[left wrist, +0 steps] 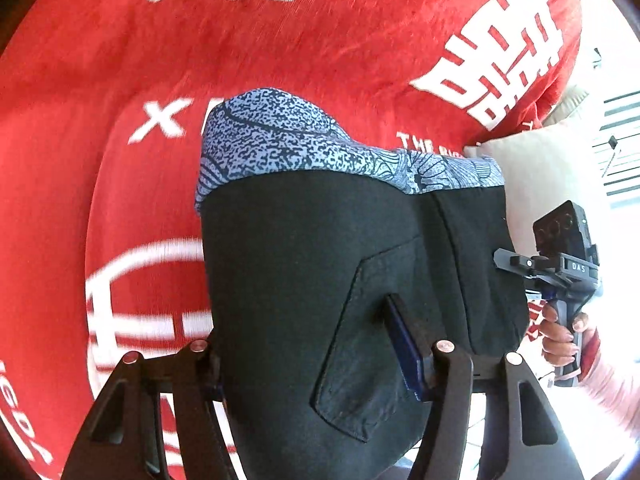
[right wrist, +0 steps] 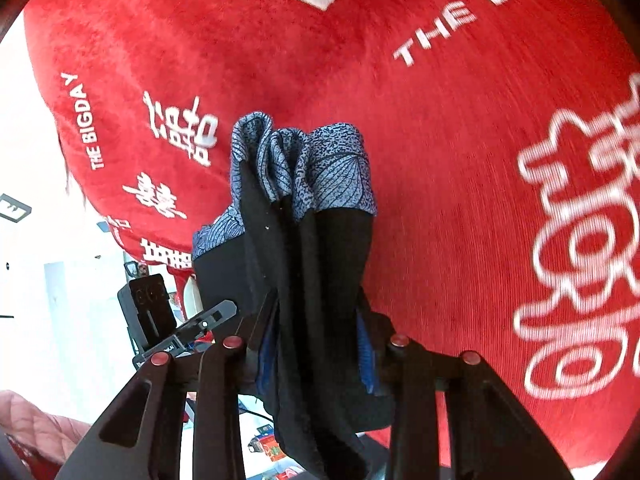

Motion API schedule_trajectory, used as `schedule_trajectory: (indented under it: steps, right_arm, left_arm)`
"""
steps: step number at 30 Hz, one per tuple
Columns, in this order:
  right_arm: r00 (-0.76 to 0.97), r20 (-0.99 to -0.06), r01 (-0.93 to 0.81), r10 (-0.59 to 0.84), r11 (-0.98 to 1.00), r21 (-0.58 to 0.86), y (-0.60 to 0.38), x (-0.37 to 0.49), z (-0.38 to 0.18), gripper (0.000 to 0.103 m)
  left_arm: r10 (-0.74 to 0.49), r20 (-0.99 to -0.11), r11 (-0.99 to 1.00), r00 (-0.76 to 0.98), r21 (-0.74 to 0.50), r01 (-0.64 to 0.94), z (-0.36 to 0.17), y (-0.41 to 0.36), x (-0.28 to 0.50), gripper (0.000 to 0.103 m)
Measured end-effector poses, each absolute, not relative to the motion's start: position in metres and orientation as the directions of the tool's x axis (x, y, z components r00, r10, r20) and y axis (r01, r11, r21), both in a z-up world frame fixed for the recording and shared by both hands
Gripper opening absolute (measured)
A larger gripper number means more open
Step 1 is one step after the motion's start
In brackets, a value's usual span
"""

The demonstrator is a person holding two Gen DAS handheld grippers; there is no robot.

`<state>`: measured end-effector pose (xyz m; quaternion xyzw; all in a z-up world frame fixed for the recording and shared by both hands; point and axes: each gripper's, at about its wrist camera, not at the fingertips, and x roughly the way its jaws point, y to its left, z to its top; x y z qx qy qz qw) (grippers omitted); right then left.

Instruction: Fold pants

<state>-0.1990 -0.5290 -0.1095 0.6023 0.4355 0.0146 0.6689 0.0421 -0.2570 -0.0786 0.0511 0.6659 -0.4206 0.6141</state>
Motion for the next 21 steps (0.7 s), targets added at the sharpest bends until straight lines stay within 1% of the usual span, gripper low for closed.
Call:
schedule_trajectory:
  steps: [3,5,6,8,9,11,12,15,19,21]
  right_arm:
    - [0.605,-0.579,0.517,0.547,0.284,0.808,-0.515,-0.208,-0.114,0.037]
    - [0.585,-0.600,0.535,0.545,0.297,0.791,-0.508,-0.214,-0.122,0.038]
    - [0.562,-0.627,0.551,0.539,0.321,0.770,-0.504,-0.216,-0.129,0.038]
    - [0.515,-0.685,0.564,0.515,0.398,0.723,-0.498,-0.216,-0.139,0.043]
    - [0.490,-0.723,0.567,0.488,0.452,0.689,-0.495,-0.214,-0.142,0.045]
    - [0.494,-0.731,0.563,0.470,0.467,0.681,-0.495,-0.209,-0.143,0.049]
    - [0.489,-0.737,0.567,0.466,0.472,0.675,-0.495,-0.208,-0.143,0.050]
    - [0.457,-0.780,0.558,0.427,0.545,0.626,-0.491,-0.202,-0.138,0.055]
    - [0.423,-0.813,0.570,0.401,0.579,0.582,-0.488,-0.196,-0.133,0.056]
    - [0.393,-0.837,0.576,0.380,0.608,0.547,-0.486,-0.194,-0.128,0.060]
  left_arm:
    - [-0.428,-0.869,0.656,-0.248,-0.487,0.577,-0.090,-0.248,0.029,0.064]
    - [-0.392,-0.888,0.670,-0.241,-0.454,0.586,-0.105,-0.244,0.019,0.064]
    - [-0.379,-0.895,0.676,-0.234,-0.441,0.590,-0.110,-0.243,0.016,0.065]
    - [-0.366,-0.911,0.696,-0.192,-0.405,0.593,-0.118,-0.241,0.012,0.078]
    - [-0.365,-0.916,0.705,-0.166,-0.389,0.593,-0.119,-0.240,0.011,0.082]
    - [-0.338,-0.932,0.729,-0.132,-0.348,0.590,-0.121,-0.240,0.011,0.097]
    - [-0.325,-0.938,0.739,-0.120,-0.331,0.587,-0.123,-0.241,0.012,0.099]
    - [-0.292,-0.952,0.759,-0.096,-0.291,0.583,-0.120,-0.243,0.009,0.101]
    - [-0.225,-0.974,0.780,-0.021,-0.192,0.596,-0.112,-0.249,0.002,0.102]
    - [-0.193,-0.981,0.797,0.012,-0.150,0.585,-0.108,-0.247,0.000,0.102]
